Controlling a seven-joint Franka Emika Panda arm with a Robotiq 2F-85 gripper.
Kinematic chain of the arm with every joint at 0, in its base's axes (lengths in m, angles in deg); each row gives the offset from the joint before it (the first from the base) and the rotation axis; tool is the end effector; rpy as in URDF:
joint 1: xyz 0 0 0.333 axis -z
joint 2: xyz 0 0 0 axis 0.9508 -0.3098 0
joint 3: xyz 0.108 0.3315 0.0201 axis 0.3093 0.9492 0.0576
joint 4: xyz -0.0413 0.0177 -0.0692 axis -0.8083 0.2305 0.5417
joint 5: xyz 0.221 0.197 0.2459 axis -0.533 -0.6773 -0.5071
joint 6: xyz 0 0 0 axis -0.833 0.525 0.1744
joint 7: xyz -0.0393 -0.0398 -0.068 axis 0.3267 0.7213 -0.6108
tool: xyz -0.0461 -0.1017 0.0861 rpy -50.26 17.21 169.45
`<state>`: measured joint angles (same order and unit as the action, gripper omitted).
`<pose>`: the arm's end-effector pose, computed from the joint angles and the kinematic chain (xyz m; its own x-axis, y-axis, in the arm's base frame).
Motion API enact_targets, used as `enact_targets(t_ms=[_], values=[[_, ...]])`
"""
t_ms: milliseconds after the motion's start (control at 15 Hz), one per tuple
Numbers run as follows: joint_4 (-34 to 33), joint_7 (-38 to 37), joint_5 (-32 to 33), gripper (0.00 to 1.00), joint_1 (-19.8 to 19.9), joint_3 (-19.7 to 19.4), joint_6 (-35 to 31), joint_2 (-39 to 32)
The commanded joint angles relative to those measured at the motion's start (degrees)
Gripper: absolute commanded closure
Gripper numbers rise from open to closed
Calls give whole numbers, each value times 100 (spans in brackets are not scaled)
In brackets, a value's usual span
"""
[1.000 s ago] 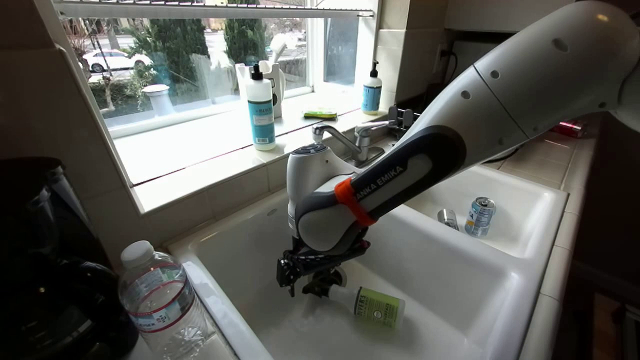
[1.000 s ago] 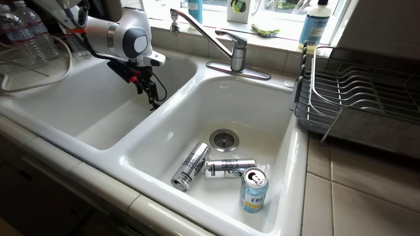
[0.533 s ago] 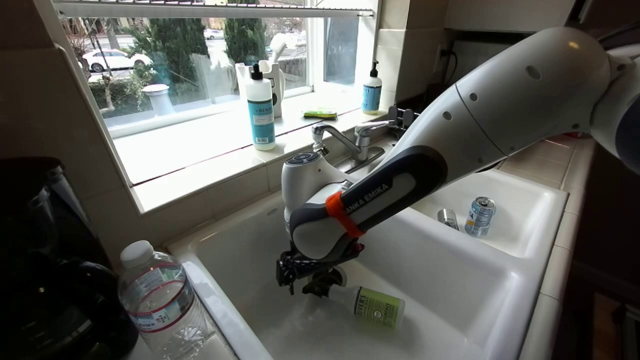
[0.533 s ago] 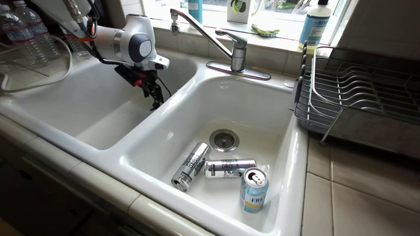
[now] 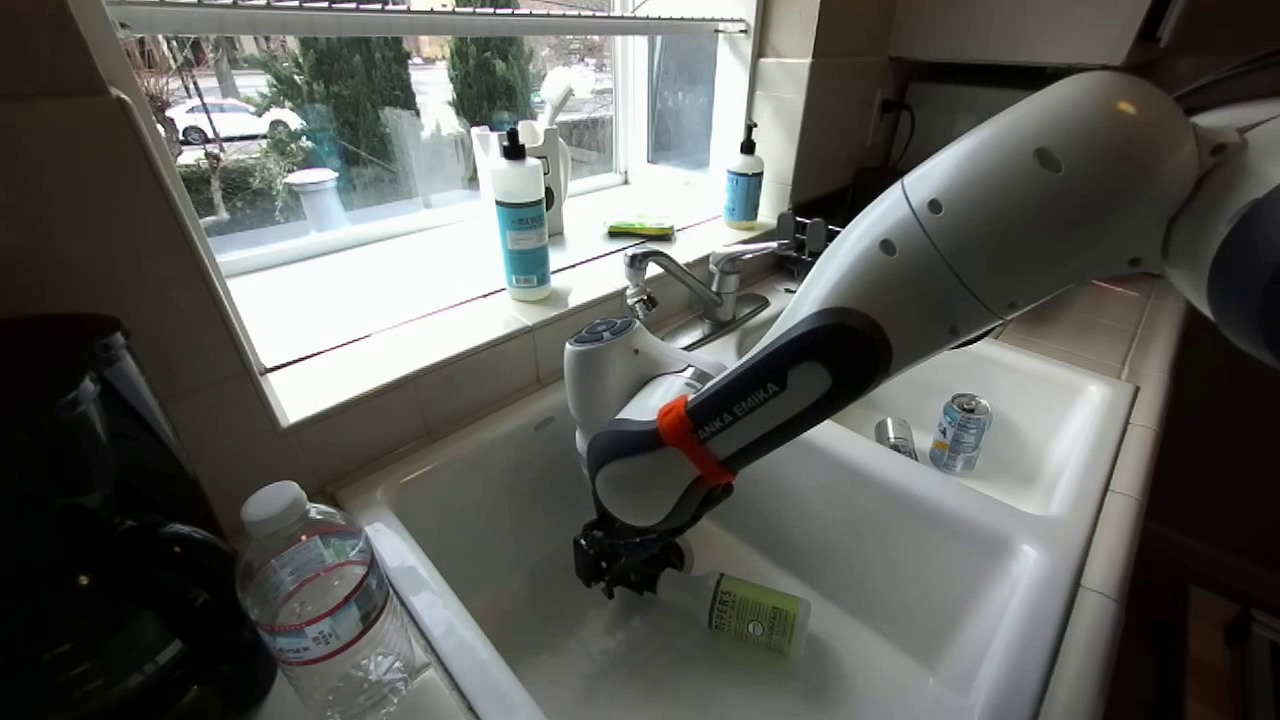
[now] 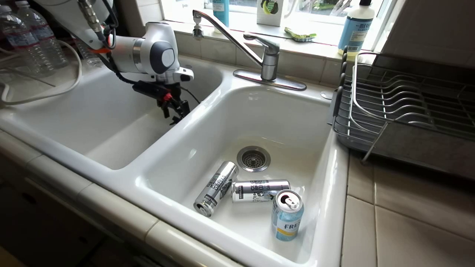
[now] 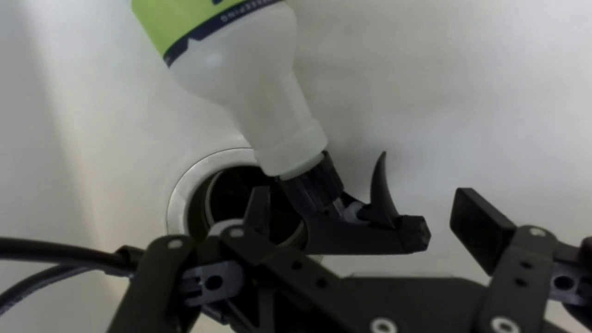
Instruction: Remove the spray bottle from the sink.
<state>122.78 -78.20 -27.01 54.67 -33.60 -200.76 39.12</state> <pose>0.6737 0.2010 0.1389 0.9906 -0.1051 -0.0874 -0.1009 -0.9936 0.0507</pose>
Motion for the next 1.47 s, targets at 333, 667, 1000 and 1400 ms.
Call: enact_targets(t_ms=[333,667,1000,1400], values=[[479,1726,479,0,374,220,-91,129],[704,2157,433,0,544,303,-110,160],[812,2325,408,49,612,411,-282,173],[942,2432,340,81,659,532,-475,221]])
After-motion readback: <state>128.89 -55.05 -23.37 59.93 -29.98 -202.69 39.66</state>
